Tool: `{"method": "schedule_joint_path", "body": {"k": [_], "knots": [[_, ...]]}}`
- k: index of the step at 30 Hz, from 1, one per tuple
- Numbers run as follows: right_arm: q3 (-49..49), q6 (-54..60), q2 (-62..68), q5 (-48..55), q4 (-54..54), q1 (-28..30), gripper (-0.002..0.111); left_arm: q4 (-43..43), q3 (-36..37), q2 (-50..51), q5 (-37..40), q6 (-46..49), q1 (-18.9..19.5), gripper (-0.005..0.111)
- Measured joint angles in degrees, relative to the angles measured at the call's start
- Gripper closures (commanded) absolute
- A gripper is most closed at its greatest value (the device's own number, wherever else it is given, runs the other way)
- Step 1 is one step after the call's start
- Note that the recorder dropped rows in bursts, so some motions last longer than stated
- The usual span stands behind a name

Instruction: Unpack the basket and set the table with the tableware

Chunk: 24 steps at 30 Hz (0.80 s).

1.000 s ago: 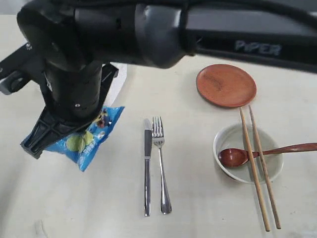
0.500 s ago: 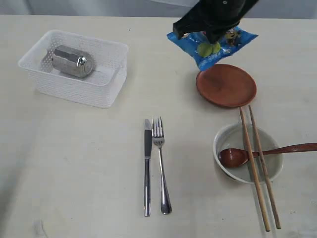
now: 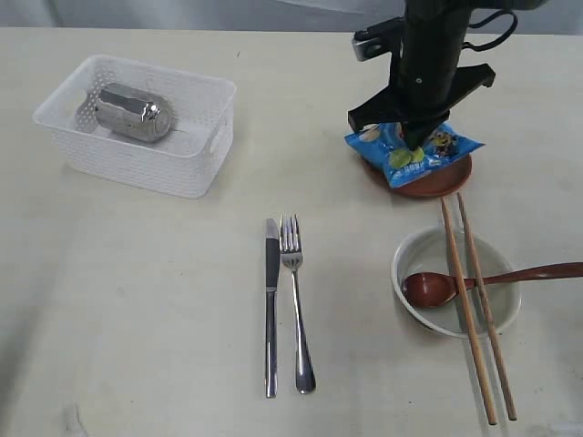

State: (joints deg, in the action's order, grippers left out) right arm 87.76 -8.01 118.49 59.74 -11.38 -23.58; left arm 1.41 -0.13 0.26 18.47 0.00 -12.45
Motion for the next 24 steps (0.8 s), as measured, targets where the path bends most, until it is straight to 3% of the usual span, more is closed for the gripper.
{"method": "schedule_joint_path", "body": {"k": [4, 10, 12, 20, 22, 24], "knots": [[0.0, -0.1, 0.0, -0.2, -1.5, 0.0, 0.105, 0.0, 0.0, 0.0, 0.0, 0.0, 0.0, 0.107], [0.0, -0.1, 0.0, -0.2, -1.5, 0.0, 0.065, 0.0, 0.0, 0.0, 0.0, 0.0, 0.0, 0.107], [0.0, -0.1, 0.0, -0.1, -1.5, 0.0, 0.059, 0.0, 0.0, 0.0, 0.0, 0.0, 0.0, 0.107], [0.0, -0.6, -3.2, 1.4, -1.5, 1.6, 0.059, 0.0, 0.0, 0.0, 0.0, 0.0, 0.0, 0.107], [0.0, -1.2, -5.0, 2.2, -1.3, 3.8, 0.065, 0.0, 0.0, 0.0, 0.0, 0.0, 0.0, 0.107], [-0.5, -1.3, -6.3, 2.5, 0.0, 6.4, 0.080, 0.0, 0.0, 0.0, 0.0, 0.0, 0.0, 0.107]]}}
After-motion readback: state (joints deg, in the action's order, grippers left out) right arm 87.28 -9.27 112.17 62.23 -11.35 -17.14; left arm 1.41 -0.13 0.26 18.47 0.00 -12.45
